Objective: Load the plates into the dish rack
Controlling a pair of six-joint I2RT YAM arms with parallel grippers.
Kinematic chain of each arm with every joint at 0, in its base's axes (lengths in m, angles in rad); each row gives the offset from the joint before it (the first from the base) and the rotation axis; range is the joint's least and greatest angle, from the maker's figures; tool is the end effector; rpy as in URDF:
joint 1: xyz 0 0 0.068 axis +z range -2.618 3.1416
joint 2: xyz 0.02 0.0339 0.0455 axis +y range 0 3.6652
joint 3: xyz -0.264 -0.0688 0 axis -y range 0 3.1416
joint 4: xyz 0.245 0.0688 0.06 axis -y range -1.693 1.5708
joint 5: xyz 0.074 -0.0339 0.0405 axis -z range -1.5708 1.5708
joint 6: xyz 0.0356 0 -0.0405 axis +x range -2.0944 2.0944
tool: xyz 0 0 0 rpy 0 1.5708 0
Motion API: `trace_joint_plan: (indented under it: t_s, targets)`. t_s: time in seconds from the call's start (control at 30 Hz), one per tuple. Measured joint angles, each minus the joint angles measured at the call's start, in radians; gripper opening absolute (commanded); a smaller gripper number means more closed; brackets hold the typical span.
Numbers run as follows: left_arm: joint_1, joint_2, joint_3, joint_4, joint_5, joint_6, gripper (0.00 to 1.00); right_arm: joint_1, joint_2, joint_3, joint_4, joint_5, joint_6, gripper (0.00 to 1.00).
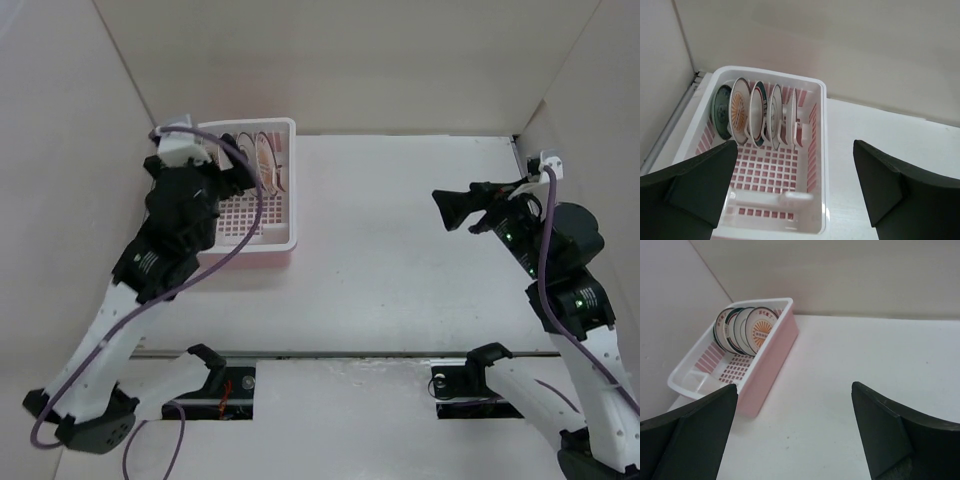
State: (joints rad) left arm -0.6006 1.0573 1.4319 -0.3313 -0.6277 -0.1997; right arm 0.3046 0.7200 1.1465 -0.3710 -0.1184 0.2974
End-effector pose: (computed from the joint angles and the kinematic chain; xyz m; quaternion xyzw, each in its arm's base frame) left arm 0.1761 -0.0953 0.4934 -0.0875 0.6891 -0.0710 0.7159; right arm 0.1217 0.0427 0.4496 -0.0455 0.6859 0.2538 0.6805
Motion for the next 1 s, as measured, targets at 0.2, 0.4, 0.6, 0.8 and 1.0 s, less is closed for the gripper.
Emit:
trace_joint_plan:
  t_s: [0.2,0.4,0.6,0.8,1.0]
  targets:
    - [-0.008,-0.292,-0.168,-0.060,0.055,-0.062,1.00,0.025,-0.048,-0.002,-0.051,0.065,-0.011,1.00]
    - [-0.009,-0.482,-0.299,-0.092,0.101,-0.071,1.00,0.045,-0.136,-0.025,-0.058,0.143,-0.018,1.00]
    - [-0.009,-0.491,-0.329,-0.122,0.113,-0.071,1.00,0.057,-0.142,-0.032,-0.068,0.179,-0.021,1.00]
    - [-0.009,-0.484,-0.330,-0.132,0.132,-0.071,1.00,0.057,-0.141,-0.032,-0.071,0.186,-0.021,1.00]
    - [-0.009,-0.485,-0.330,-0.134,0.149,-0.071,1.00,0.057,-0.121,-0.032,-0.071,0.174,-0.021,1.00]
